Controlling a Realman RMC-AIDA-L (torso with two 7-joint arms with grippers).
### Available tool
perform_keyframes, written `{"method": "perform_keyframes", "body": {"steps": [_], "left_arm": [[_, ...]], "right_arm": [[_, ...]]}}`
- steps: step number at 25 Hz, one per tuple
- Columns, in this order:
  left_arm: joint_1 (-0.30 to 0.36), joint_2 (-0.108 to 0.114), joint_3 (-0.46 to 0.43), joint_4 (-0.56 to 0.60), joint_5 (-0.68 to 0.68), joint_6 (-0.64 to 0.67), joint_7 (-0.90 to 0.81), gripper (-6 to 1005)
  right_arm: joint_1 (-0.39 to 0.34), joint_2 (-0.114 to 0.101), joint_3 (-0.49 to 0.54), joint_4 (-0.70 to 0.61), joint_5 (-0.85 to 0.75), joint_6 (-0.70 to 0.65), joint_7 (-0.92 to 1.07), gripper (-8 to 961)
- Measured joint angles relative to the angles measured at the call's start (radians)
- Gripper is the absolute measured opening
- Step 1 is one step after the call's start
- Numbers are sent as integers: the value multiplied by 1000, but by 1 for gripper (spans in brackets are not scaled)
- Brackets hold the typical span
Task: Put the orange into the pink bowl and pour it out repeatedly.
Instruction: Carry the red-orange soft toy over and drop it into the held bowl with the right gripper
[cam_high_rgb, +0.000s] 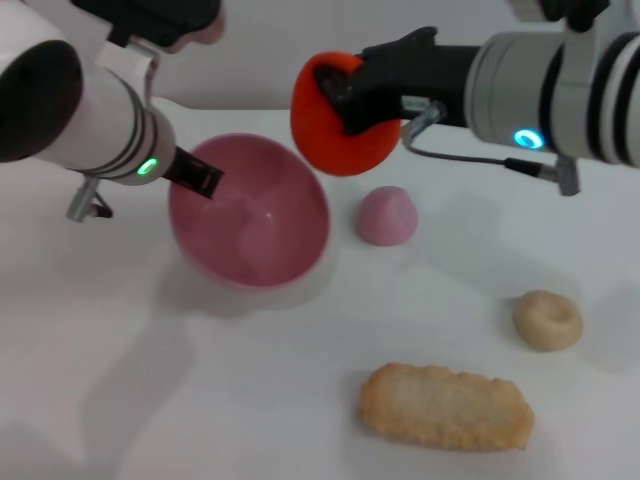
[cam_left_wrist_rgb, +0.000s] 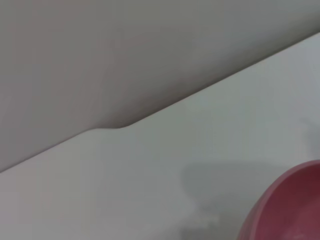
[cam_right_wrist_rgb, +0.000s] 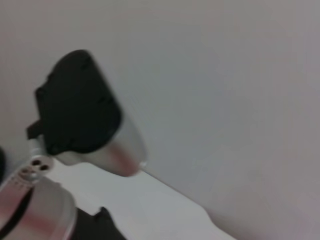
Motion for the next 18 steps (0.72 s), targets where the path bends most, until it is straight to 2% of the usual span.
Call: {"method": "perform_keyframes", "body": {"steps": [8, 14, 18], "left_arm": [[-20, 0, 14, 5, -13, 7, -1, 42], [-21, 1, 9, 14, -39, 19, 4, 43], [-21, 1, 12, 14, -44, 22, 8, 43]], "right_arm": [[8, -2, -19, 49, 24, -34, 10, 46], [36, -5, -19, 141, 63, -74, 0, 69], [51, -7, -25, 165, 75, -75, -11, 242]]}}
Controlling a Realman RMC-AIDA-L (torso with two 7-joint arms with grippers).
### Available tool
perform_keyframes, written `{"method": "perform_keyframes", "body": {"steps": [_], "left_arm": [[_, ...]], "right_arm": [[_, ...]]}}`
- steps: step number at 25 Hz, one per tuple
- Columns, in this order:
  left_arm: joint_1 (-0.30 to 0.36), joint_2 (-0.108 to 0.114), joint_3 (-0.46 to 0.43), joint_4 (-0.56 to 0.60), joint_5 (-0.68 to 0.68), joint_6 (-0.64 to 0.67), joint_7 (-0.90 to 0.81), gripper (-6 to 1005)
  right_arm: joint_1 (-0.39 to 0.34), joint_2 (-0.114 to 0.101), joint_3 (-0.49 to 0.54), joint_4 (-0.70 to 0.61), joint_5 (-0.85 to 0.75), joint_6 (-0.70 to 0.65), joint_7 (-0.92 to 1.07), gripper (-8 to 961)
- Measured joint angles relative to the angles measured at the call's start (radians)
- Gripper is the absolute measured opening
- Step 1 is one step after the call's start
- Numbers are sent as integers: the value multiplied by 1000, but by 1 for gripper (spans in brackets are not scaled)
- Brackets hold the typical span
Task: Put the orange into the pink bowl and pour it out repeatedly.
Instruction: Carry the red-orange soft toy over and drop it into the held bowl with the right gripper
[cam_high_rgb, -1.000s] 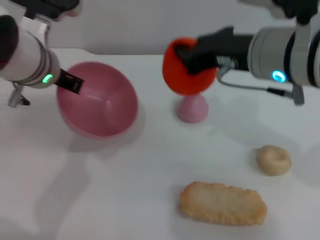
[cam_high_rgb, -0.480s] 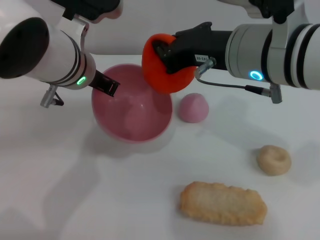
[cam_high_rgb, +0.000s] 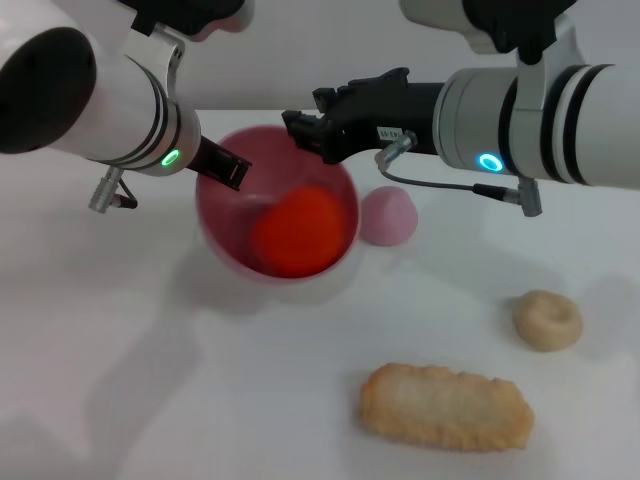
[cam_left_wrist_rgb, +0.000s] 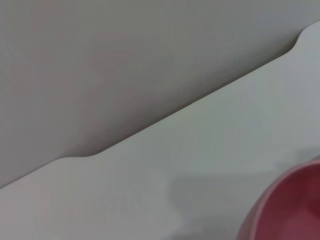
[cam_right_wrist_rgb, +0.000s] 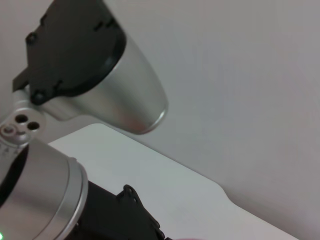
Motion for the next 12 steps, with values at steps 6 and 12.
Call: {"method": "perform_keyframes", "body": {"steps": [6, 12], "left_arm": [[-1, 2, 5, 1, 10, 5, 13, 43], [-1, 1, 55, 30, 94, 42, 73, 43]], "right_arm": [[-29, 2, 47, -12, -8, -26, 26, 478], [-110, -3, 412, 76, -12, 67, 59, 559]]}}
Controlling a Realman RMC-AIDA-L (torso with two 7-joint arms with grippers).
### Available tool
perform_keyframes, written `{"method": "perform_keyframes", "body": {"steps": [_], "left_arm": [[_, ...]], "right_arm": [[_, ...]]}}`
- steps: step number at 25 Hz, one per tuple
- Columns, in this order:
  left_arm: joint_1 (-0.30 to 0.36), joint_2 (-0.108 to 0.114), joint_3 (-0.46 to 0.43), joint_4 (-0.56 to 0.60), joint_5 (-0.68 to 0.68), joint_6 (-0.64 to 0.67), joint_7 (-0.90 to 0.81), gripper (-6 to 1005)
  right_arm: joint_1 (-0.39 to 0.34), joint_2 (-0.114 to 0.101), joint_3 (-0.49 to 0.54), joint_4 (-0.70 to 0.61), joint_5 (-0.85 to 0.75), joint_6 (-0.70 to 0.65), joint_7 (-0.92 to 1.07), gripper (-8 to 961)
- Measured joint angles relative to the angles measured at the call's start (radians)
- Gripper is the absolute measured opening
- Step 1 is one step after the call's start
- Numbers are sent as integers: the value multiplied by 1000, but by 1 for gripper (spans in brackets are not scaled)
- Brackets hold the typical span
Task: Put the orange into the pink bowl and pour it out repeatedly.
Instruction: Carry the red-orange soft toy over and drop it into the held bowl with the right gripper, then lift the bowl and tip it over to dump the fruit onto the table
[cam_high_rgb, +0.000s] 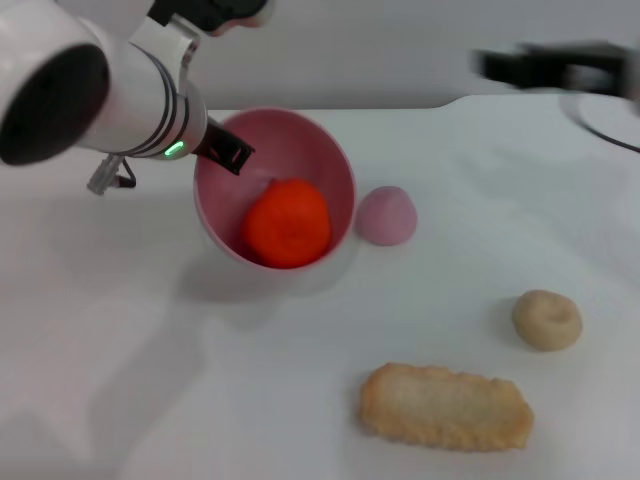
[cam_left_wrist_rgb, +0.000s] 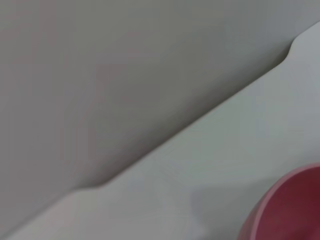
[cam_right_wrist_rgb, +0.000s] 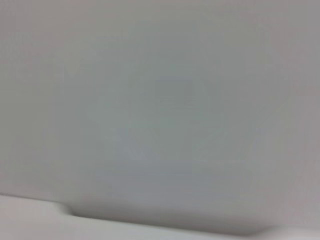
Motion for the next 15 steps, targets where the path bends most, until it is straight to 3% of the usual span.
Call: {"method": "perform_keyframes", "body": {"steps": [2, 7, 15], "left_arm": [[0, 0, 17, 1, 25, 11, 3, 43], [17, -4, 174, 30, 212, 68, 7, 43], [31, -10, 407, 55, 415, 117, -1, 43]], "right_arm": [[-14, 0, 40, 19, 0, 8, -3, 558], [-95, 0, 160, 96, 11, 11, -38, 556], [-105, -1, 175, 185, 35, 12, -87, 554]]}}
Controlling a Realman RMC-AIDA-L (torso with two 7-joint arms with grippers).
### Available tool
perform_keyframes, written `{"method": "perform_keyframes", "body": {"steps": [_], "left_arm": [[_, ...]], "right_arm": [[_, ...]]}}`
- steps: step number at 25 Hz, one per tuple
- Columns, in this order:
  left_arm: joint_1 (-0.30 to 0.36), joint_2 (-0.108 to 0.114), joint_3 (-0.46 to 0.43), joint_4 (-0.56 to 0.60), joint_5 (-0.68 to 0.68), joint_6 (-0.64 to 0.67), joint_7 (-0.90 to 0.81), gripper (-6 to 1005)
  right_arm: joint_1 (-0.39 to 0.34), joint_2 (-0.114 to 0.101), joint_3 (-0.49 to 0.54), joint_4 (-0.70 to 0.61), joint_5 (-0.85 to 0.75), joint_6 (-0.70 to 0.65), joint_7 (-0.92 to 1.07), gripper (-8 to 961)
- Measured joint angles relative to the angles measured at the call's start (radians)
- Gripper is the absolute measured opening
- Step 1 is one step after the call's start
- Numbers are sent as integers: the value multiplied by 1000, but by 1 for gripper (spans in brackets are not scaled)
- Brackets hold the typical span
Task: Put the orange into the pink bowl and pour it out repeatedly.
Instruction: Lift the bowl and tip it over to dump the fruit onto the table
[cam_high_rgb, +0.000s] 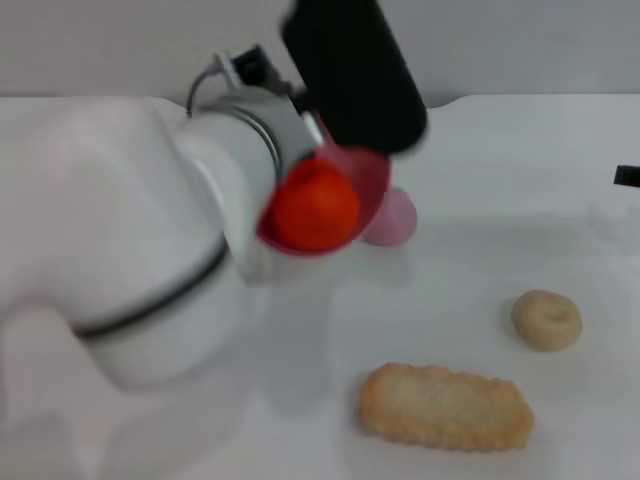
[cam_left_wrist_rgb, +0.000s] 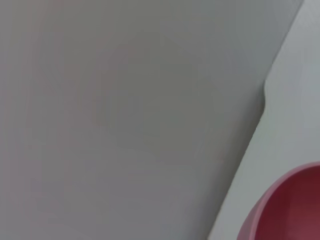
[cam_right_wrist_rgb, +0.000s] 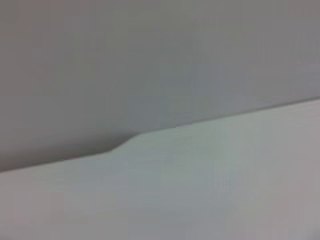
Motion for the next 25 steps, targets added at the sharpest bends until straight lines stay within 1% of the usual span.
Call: {"method": "perform_keyframes", "body": {"steps": [1, 5, 9, 12, 13, 15, 16, 17, 18, 19, 21, 23, 24, 25], "left_arm": [[8, -1, 41, 0, 46, 14, 2, 43], [16, -2, 126, 7, 143, 40, 10, 42], [35, -2, 215, -6, 254, 108, 8, 42], [42, -2, 235, -11, 285, 123, 6, 42], [74, -2, 295, -28, 404, 172, 10, 42], [85, -2, 320, -40, 449, 187, 22, 42], [85, -2, 320, -40, 449, 187, 22, 42], [96, -2, 353, -63, 515, 202, 34, 42], [96, -2, 353, -63, 515, 202, 34, 42], [100, -2, 363, -72, 545, 205, 32, 42], [115, -2, 397, -100, 668, 215, -15, 42], [115, -2, 397, -100, 668, 215, -15, 42], [125, -2, 411, -116, 752, 221, -65, 42], [128, -2, 415, -118, 772, 221, -76, 42]], "right_arm": [[3, 0, 0, 8, 4, 0, -6, 554], [10, -1, 1, 18, 13, 1, -17, 554], [18, -1, 4, 25, 14, 1, -24, 554], [19, -2, 4, 26, 14, 2, -26, 555], [20, -2, 4, 27, 14, 3, -26, 555], [21, -3, 5, 28, 14, 4, -26, 555], [23, -3, 5, 28, 14, 4, -27, 555], [26, -3, 5, 29, 14, 5, -27, 555], [26, -3, 5, 29, 14, 5, -27, 555], [29, -3, 5, 30, 13, 6, -27, 555], [34, -3, 9, 35, 13, 11, -28, 555], [43, -3, 15, 44, 12, 15, -28, 555], [47, -3, 17, 48, 11, 16, -28, 555], [50, -3, 17, 50, 10, 17, -29, 555]]}}
